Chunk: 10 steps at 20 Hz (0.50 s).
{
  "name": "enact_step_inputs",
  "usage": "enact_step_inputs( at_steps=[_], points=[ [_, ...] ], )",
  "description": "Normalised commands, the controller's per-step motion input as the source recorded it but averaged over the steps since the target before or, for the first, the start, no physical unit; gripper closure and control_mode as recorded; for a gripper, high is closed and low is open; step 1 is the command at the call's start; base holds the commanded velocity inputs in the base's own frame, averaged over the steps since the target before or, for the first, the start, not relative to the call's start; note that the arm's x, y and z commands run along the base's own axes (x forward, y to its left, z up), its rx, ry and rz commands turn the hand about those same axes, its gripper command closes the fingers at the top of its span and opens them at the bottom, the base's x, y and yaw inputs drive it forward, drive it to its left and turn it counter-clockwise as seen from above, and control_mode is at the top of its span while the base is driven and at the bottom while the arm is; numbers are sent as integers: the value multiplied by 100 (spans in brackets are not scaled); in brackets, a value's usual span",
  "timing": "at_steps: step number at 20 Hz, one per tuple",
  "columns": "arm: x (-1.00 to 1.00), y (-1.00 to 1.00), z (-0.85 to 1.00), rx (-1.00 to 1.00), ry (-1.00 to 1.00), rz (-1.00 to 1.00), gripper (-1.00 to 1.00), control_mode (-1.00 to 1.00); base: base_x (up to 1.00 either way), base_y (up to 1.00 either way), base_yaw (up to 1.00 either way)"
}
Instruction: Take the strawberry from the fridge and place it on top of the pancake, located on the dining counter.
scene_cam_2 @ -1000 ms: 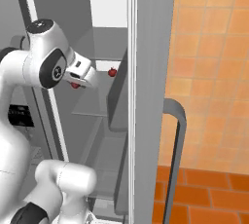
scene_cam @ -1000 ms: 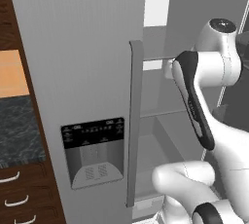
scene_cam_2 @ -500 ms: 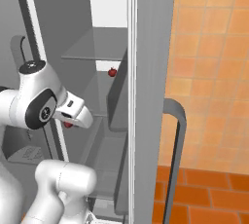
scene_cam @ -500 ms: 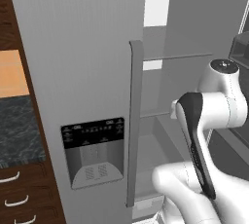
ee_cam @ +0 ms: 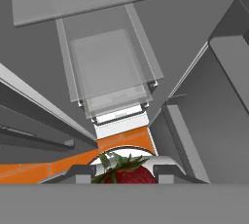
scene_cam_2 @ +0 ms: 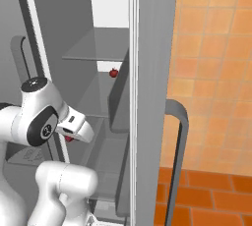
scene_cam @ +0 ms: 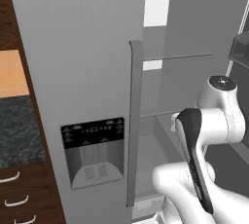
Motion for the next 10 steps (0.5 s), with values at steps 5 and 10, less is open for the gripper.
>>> enact_step_inputs(
  at_steps=[5,10],
  points=[
    [0,0,0,0,0,0,100,-100,0,0,0],
    [-3,0,0,0,0,0,100,100,-46,30,-5]
  ],
)
